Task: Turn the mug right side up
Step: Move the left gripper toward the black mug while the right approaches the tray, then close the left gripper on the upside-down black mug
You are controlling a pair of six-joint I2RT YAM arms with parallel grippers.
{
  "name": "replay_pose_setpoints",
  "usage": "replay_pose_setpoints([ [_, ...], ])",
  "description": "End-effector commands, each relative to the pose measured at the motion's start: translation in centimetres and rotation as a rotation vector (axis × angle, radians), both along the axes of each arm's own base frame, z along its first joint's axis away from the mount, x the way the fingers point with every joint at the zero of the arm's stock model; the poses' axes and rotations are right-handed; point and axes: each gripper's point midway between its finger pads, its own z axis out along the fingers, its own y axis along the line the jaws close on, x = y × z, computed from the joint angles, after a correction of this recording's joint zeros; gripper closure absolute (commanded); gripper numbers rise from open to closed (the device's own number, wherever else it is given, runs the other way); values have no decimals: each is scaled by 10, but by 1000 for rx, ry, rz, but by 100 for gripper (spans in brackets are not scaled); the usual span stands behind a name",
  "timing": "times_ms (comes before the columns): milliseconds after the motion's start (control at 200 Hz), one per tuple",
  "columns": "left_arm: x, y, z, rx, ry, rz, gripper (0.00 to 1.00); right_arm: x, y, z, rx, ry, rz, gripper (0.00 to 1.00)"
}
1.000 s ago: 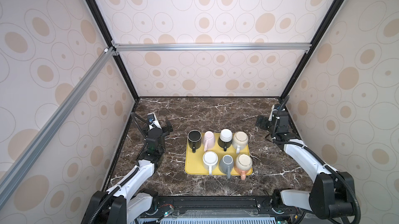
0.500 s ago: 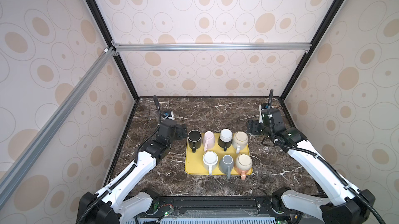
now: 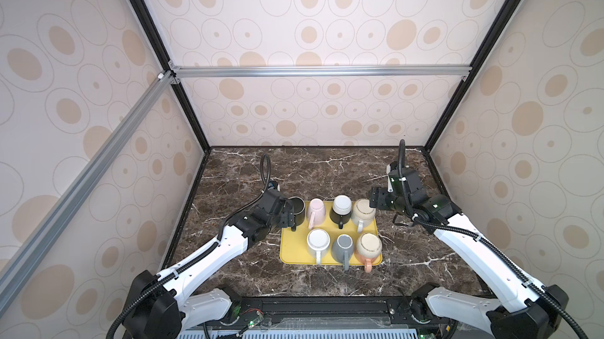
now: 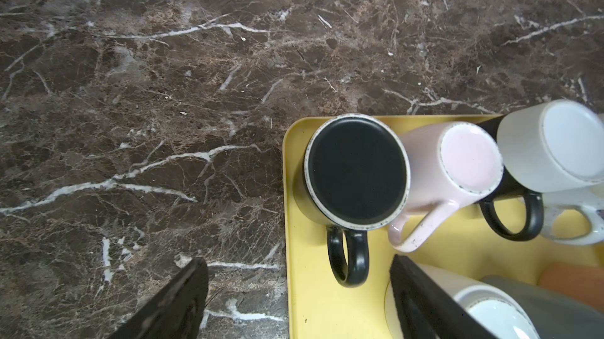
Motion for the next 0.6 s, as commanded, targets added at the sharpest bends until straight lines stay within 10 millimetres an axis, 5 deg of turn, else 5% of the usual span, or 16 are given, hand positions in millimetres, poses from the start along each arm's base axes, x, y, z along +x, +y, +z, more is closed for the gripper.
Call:
replay_pose_setpoints([
  [0,-2,-11,6,-18,34,-15,14,-3,4,-9,17,36,0,18],
  [320,-11,-41,-11,-68,126,-91,14,-4,6,-13,30,37,6,21],
  [595,-4,-41,-36,34,165,-83,34,-4,6,-18,54,15,-5,27],
])
